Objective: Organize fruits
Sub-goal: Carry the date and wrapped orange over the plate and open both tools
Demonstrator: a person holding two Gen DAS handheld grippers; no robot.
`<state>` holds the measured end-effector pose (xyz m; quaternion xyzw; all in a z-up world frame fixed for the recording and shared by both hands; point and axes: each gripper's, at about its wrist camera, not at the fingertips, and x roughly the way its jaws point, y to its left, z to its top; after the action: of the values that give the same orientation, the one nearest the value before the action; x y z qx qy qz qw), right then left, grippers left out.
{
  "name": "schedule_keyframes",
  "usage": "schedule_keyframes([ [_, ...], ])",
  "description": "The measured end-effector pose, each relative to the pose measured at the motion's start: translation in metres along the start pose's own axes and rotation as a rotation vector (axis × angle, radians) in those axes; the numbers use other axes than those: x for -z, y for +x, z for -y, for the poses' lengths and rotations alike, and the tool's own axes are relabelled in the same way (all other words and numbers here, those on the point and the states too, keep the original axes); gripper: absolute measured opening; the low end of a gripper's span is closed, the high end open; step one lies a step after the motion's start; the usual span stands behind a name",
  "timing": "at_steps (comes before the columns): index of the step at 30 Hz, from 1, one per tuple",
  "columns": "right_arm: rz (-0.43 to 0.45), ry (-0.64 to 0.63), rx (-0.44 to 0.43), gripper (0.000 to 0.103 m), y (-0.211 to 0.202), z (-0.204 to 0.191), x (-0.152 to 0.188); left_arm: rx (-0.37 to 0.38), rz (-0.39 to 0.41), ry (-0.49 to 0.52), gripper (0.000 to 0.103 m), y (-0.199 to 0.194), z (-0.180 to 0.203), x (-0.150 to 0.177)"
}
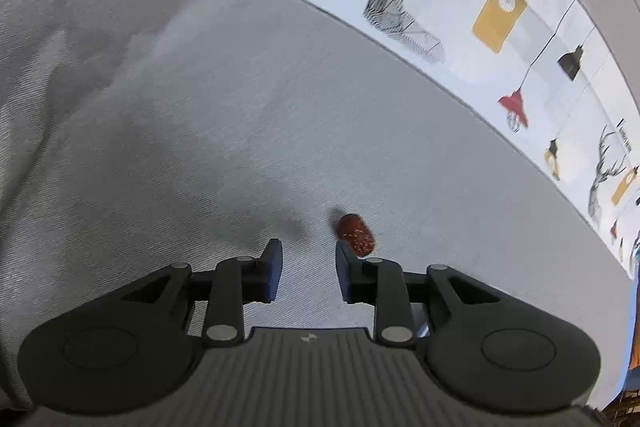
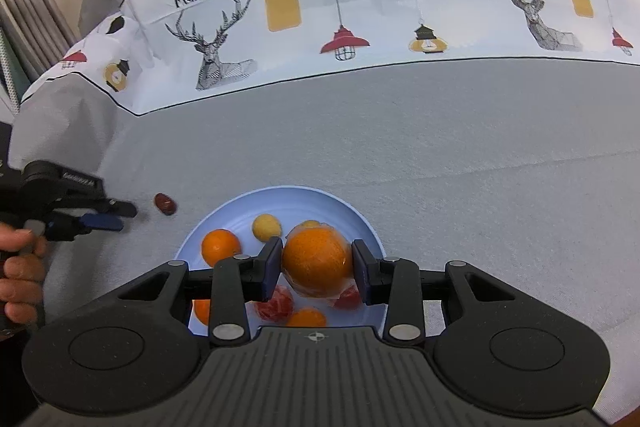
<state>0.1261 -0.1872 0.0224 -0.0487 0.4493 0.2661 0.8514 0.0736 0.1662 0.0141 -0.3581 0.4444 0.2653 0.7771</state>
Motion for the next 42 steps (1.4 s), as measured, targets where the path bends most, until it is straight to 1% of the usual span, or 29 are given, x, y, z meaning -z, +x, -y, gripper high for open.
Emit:
schedule_keyframes([
  [3, 0.002, -0.005, -0.015, 0.039, 0.001, -0.003, 0.000, 0.020, 0.026, 0.023, 0.034, 0.003, 0.011, -0.002],
  [7, -0.006, -0.012, -0.034, 0.039, 0.006, -0.006, -0.002, 0.027, 0.050, 0.075, 0.034, 0.011, 0.028, -0.005],
  [10, -0.007, -0.026, -0.046, 0.039, 0.009, -0.010, -0.005, 0.027, 0.045, 0.108, 0.034, 0.021, 0.040, -0.007],
  [18, -0.021, -0.051, -0.062, 0.039, 0.016, -0.013, -0.008, -0.068, 0.034, 0.211, 0.034, 0.048, 0.061, -0.003],
  [20, -0.025, -0.054, -0.060, 0.039, 0.016, -0.012, -0.007, -0.086, 0.032, 0.230, 0.025, 0.052, 0.062, -0.001],
  [24, -0.026, -0.054, -0.054, 0.039, 0.016, -0.010, -0.007, -0.113, 0.060, 0.235, 0.025, 0.047, 0.061, -0.002],
  [28, -0.024, -0.052, -0.043, 0.039, 0.016, -0.010, -0.007, -0.095, 0.081, 0.217, 0.025, 0.035, 0.055, -0.002],
  [32, -0.018, -0.043, -0.032, 0.039, 0.015, -0.010, -0.005, -0.055, 0.110, 0.203, 0.025, 0.009, 0.048, 0.004],
  [35, -0.012, -0.031, -0.023, 0.039, 0.013, -0.008, -0.003, 0.007, 0.107, 0.215, 0.025, -0.017, 0.050, 0.009],
  [37, -0.012, -0.029, -0.019, 0.039, 0.012, -0.009, -0.001, 0.035, 0.139, 0.256, 0.025, -0.041, 0.056, 0.015],
  [39, -0.008, -0.033, -0.014, 0.039, 0.010, -0.011, 0.001, 0.083, 0.159, 0.289, 0.025, -0.061, 0.060, 0.027],
  [42, -0.007, -0.034, -0.009, 0.039, 0.006, -0.010, 0.004, 0.164, 0.141, 0.309, 0.025, -0.073, 0.063, 0.052],
])
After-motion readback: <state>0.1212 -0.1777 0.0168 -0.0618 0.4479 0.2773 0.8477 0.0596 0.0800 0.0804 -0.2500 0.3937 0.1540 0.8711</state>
